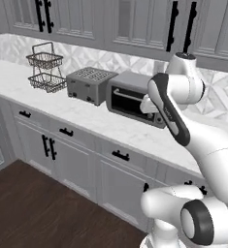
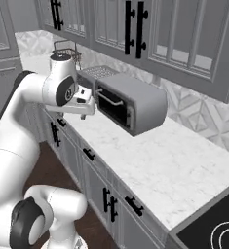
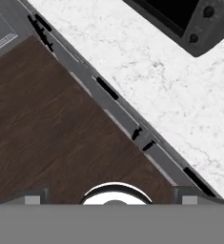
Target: Take a straw from the drawer in front and place it inside the glass cup on the dining counter.
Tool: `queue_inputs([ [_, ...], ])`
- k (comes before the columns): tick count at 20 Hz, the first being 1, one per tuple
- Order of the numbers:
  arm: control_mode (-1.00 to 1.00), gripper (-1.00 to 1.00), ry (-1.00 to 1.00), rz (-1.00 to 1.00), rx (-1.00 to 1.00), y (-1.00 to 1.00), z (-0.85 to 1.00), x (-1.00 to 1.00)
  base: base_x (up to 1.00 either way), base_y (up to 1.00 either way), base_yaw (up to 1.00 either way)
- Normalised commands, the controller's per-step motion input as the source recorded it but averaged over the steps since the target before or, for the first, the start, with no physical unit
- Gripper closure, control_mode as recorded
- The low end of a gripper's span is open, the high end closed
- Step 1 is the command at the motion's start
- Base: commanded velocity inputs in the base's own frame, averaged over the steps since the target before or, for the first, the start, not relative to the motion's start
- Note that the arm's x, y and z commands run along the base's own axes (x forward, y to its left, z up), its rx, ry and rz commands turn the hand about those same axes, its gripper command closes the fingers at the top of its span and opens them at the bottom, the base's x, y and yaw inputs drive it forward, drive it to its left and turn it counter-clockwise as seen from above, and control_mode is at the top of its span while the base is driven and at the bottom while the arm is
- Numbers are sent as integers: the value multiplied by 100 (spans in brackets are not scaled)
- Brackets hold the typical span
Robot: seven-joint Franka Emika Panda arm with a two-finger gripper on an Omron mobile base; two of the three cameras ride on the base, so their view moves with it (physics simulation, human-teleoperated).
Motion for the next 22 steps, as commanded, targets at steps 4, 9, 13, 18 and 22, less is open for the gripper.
queue_inputs([
  [4,100,-100,0,0,0,0,0,0,0,-77,54],
  [9,100,-100,0,0,0,0,0,0,-11,-77,52],
  [13,-100,-100,0,5,0,-5,0,-3,-16,-51,28],
  [18,-100,-100,-1,8,-6,28,-2,-12,0,0,0],
  [22,-100,-100,0,-2,-28,93,-35,0,0,0,0],
])
